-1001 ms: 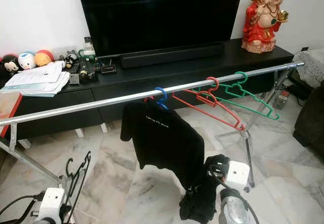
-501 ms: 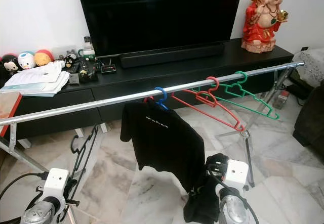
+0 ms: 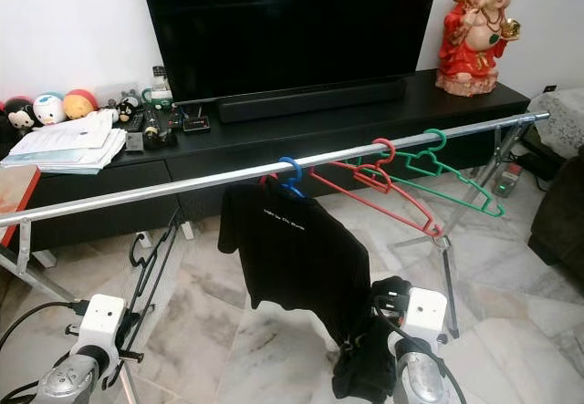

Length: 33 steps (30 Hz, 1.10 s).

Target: Hang hanger

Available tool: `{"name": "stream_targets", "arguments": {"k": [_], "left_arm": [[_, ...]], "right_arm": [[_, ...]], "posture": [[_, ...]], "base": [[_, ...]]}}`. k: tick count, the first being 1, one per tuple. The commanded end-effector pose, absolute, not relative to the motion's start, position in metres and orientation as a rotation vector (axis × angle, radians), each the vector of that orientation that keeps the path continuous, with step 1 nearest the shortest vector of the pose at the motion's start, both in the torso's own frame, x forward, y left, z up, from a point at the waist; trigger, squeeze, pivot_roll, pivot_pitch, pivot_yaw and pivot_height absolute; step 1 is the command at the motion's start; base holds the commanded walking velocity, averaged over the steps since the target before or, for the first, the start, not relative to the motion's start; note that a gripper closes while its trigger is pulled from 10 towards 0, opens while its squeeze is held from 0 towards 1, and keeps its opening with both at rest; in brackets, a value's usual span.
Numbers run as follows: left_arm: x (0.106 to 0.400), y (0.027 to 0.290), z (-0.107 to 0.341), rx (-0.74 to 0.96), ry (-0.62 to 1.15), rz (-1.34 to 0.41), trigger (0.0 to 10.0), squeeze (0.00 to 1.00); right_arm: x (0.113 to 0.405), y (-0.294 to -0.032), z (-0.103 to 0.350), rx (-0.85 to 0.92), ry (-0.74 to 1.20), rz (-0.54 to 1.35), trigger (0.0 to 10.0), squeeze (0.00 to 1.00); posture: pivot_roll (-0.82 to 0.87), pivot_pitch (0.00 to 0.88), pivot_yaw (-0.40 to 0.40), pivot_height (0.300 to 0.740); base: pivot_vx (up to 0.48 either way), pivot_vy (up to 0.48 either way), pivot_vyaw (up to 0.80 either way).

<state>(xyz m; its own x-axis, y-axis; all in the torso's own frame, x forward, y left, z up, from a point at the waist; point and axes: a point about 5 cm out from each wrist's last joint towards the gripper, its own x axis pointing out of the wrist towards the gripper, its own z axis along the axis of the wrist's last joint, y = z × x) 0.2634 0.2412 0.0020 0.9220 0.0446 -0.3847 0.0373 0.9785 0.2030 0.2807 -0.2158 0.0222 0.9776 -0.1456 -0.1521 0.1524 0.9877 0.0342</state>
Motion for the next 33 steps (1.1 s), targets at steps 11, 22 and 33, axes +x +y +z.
{"name": "stream_targets", "arguments": {"k": [11,22,33], "left_arm": [[0.187,0.255,-0.061,0.073,0.766,0.163,10.0,0.00],[0.176,0.246,-0.072,0.038,0.841,0.181,10.0,0.00],[0.173,0.245,-0.073,0.040,0.857,0.176,10.0,0.00]], "right_arm": [[0.294,-0.209,0.040,0.041,0.079,-0.118,10.0,0.00],[0.297,-0.207,0.042,0.040,0.079,-0.107,10.0,0.00],[0.301,-0.205,0.048,0.041,0.058,-0.103,10.0,0.00]], "posture": [[0.06,0.000,0.035,0.740],[0.06,0.000,0.035,0.740],[0.07,0.000,0.038,0.740]], "base": [[-0.071,0.000,0.00],[-0.268,0.000,0.00],[-0.295,0.000,0.00]]}}
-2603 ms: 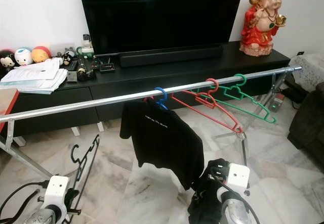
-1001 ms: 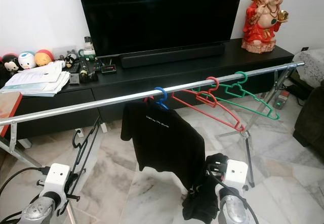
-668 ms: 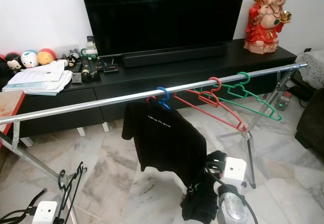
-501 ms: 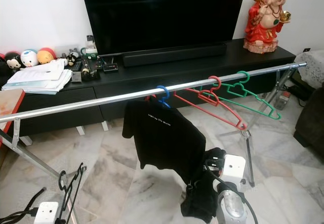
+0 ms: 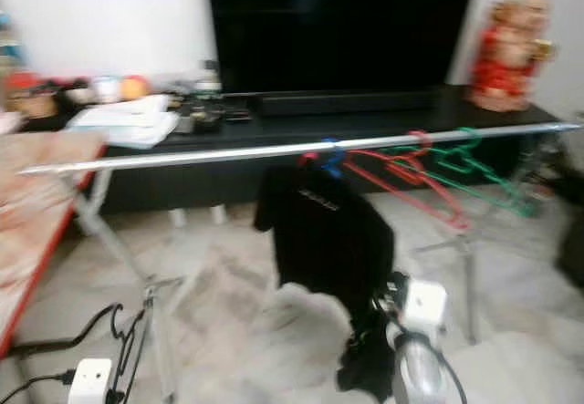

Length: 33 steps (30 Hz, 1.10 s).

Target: Hang hanger

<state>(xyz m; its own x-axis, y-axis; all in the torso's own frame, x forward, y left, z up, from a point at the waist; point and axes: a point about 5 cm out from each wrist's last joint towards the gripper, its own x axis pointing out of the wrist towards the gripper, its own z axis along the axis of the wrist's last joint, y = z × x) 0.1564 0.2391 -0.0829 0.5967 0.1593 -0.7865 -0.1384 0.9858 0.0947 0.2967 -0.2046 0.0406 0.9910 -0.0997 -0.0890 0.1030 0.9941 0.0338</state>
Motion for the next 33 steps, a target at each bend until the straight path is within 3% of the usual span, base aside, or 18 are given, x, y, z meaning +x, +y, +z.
{"name": "stream_targets", "arguments": {"k": [1,8,17,33], "left_arm": [[0.173,0.245,-0.073,0.039,0.858,0.177,10.0,0.00],[0.172,0.246,-0.074,0.041,0.867,0.175,10.0,0.00],[0.169,0.244,-0.076,0.033,0.882,0.166,10.0,0.00],[0.164,0.243,-0.079,0.019,0.901,0.166,10.0,0.00]], "right_arm": [[0.302,-0.204,0.049,0.042,0.056,-0.101,10.0,0.00],[0.303,-0.201,0.050,0.013,0.048,-0.082,10.0,0.00],[0.302,-0.198,0.050,0.012,0.050,-0.071,10.0,0.00],[0.313,-0.193,0.058,-0.014,0.068,-0.032,10.0,0.00]], "posture": [[0.07,0.000,0.038,0.740],[0.07,0.000,0.042,0.740],[0.07,0.000,0.046,0.740],[0.08,0.000,0.036,0.740]], "base": [[-0.300,0.000,0.00],[-0.303,0.000,0.00],[-0.305,0.000,0.78],[-0.314,0.000,0.00]]}}
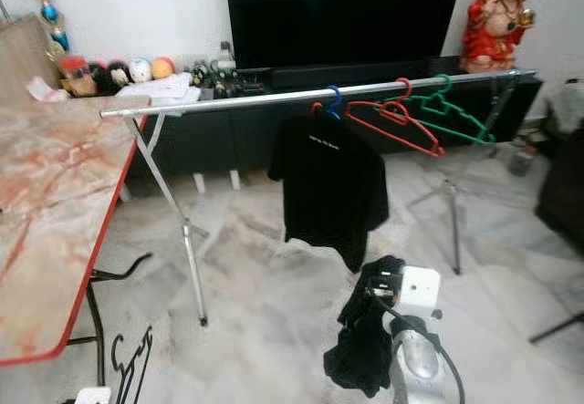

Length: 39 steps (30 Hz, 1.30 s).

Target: Hang hanger

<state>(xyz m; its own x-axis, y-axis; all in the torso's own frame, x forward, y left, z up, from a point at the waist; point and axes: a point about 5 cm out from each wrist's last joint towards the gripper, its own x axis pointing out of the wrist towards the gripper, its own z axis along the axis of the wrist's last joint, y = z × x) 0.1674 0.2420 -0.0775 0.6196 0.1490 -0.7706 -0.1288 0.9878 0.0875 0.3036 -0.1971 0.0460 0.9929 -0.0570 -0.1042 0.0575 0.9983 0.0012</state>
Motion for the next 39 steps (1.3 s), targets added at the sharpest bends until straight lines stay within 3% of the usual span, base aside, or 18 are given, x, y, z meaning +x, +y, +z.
{"name": "stream_targets", "arguments": {"k": [1,24,39], "left_arm": [[0.164,0.243,-0.079,0.018,0.902,0.167,10.0,0.00],[0.171,0.243,-0.076,0.024,0.879,0.153,10.0,0.00],[0.190,0.245,-0.064,0.022,0.794,0.132,10.0,0.00]], "right_arm": [[0.313,-0.191,0.058,-0.016,0.069,-0.025,10.0,0.00],[0.316,-0.171,0.054,-0.070,0.126,0.084,10.0,0.00],[0.322,-0.162,0.055,-0.110,0.159,0.120,10.0,0.00]], "posture": [[0.08,0.000,0.035,0.740],[0.08,0.000,0.039,0.740],[0.09,0.000,0.039,0.740]], "base": [[-0.322,0.000,0.00],[-0.323,0.000,0.00],[0.000,0.000,0.00]]}}
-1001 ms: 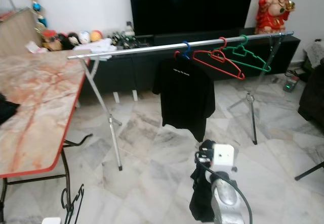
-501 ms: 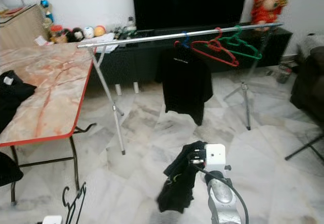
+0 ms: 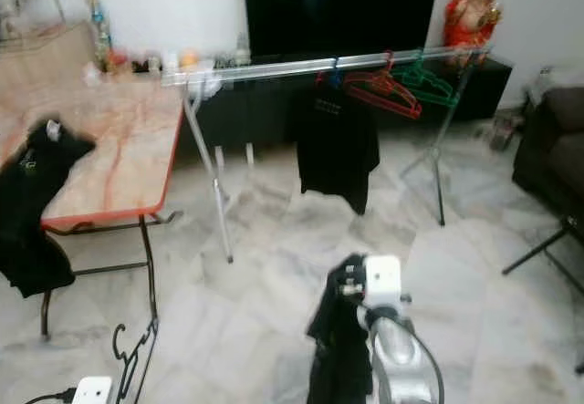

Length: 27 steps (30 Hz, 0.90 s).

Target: Hang hanger

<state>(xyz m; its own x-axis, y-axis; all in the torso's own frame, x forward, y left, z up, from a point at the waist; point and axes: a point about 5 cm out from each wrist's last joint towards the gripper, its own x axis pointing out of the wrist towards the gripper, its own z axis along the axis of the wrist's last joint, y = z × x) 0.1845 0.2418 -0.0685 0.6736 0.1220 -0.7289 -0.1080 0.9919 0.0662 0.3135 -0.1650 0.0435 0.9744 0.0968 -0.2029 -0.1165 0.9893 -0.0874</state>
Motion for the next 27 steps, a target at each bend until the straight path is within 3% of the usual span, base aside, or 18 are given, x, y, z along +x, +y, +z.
{"name": "stream_targets", "arguments": {"k": [1,5,14,20,27], "left_arm": [[0.193,0.245,-0.062,0.028,0.780,0.130,10.0,0.00],[0.208,0.246,-0.052,0.047,0.726,0.100,10.0,0.00],[0.249,0.248,-0.015,0.244,0.579,-0.142,10.0,0.00],[0.263,0.233,0.004,0.468,0.651,-0.552,10.0,0.00],[0.260,0.216,0.012,0.575,0.740,-0.802,10.0,0.00]], "right_arm": [[0.323,-0.160,0.055,-0.121,0.162,0.128,10.0,0.00],[0.327,-0.153,0.055,-0.158,0.188,0.146,10.0,0.00],[0.347,-0.139,0.064,-0.211,0.268,0.124,10.0,0.00],[0.358,-0.127,0.072,-0.247,0.301,0.104,10.0,0.00],[0.363,-0.116,0.080,-0.265,0.281,0.143,10.0,0.00]], "posture": [[0.10,0.000,0.038,0.740],[0.10,0.000,0.039,0.740],[0.10,0.000,0.036,0.740],[0.12,0.000,0.014,0.740],[0.13,0.000,0.004,0.740]], "base": [[0.000,0.000,0.00],[0.000,0.000,0.00],[0.000,0.000,0.00],[0.000,0.000,0.00],[0.000,0.000,0.00]]}}
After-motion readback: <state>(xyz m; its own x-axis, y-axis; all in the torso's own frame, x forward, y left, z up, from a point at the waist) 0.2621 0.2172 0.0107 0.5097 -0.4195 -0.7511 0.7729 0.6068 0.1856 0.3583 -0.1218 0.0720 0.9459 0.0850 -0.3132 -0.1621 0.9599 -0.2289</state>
